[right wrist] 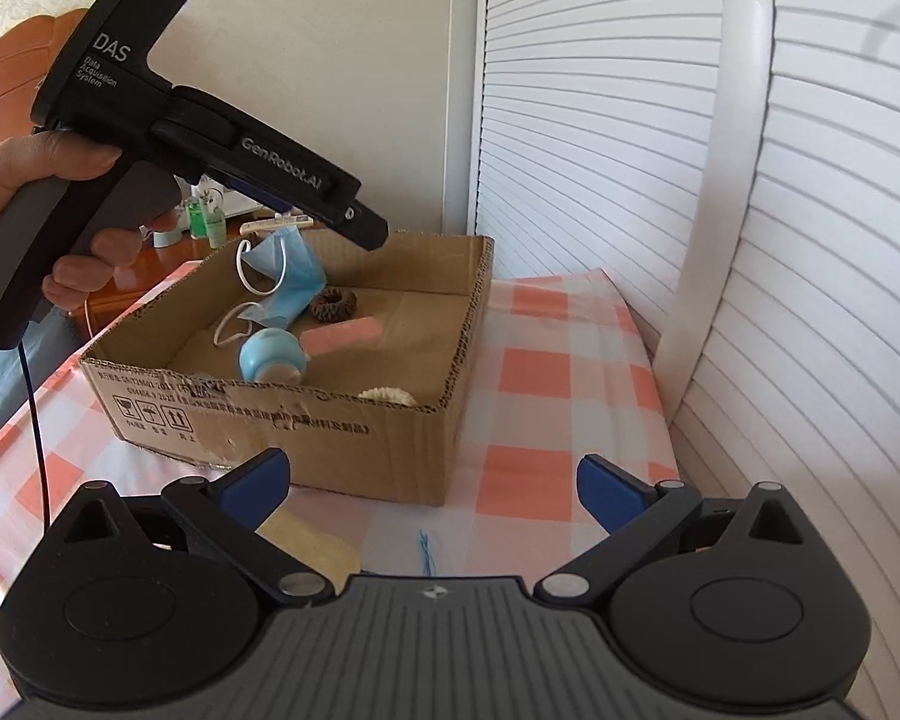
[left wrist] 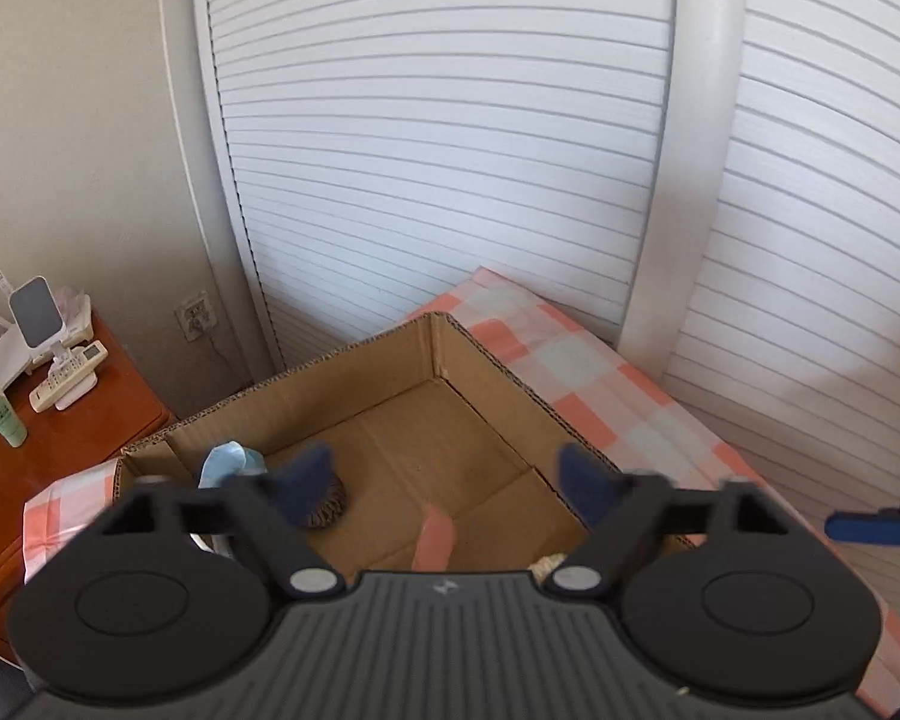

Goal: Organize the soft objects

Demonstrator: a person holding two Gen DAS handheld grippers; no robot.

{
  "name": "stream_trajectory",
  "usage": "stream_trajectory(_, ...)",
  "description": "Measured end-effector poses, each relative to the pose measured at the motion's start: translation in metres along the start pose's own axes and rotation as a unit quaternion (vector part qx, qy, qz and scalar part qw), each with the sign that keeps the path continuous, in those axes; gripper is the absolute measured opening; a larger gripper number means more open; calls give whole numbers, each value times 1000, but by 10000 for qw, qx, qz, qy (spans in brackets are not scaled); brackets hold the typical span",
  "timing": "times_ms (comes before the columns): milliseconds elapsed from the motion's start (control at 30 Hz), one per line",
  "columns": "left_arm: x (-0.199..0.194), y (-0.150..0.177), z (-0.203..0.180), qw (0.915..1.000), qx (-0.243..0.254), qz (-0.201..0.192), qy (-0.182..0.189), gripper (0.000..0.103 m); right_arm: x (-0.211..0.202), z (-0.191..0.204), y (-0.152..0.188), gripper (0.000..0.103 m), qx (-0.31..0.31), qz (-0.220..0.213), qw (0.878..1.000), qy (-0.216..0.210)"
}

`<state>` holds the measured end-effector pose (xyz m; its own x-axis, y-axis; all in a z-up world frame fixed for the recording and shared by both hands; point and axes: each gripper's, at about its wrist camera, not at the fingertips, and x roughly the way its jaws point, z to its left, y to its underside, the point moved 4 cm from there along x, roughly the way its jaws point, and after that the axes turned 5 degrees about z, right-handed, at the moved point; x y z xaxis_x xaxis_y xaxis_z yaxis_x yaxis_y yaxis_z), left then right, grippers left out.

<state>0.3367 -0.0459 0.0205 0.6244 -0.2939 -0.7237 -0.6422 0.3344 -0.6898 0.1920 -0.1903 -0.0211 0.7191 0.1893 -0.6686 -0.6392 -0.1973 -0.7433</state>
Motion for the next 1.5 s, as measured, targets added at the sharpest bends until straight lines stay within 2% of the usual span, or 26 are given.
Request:
stream_trajectory(100, -1, 3, -2, 9999, -30, -117, -114, 91, -2, -4, 5, 103, 42, 38, 9999, 95)
stream_trajectory(200, -7, 10, -5, 9999, 44, -6, -153, 96, -5, -7, 10, 103, 114, 71, 9997, 185)
stream_trajectory(433, -41, 33, -10, 9994, 128, -26, -321, 100, -16, -8, 19, 103, 261, 94, 9994, 222)
stream_trajectory(767, -86, 87, -23, 9989, -3, -83, -457, 102, -27, 4, 34, 103, 174, 207, 9993, 260)
stream_trajectory(867, -89, 108, -29, 9993, -122, -22, -366, 102, -28, 8, 39, 103, 139, 257, 9991, 312)
stream_trajectory(1133, -89, 153, -36, 9974, -514, -29, -509, 102, -26, 17, 48, 103, 165, 366, 9988, 294)
stream_trajectory(1267, -88, 165, -36, 9963, -577, -39, -634, 102, -23, 27, 49, 103, 73, 435, 9987, 264)
stream_trajectory(1500, -84, 186, -31, 9956, -739, 90, -576, 102, -16, 44, 48, 103, -118, 557, 9981, 221)
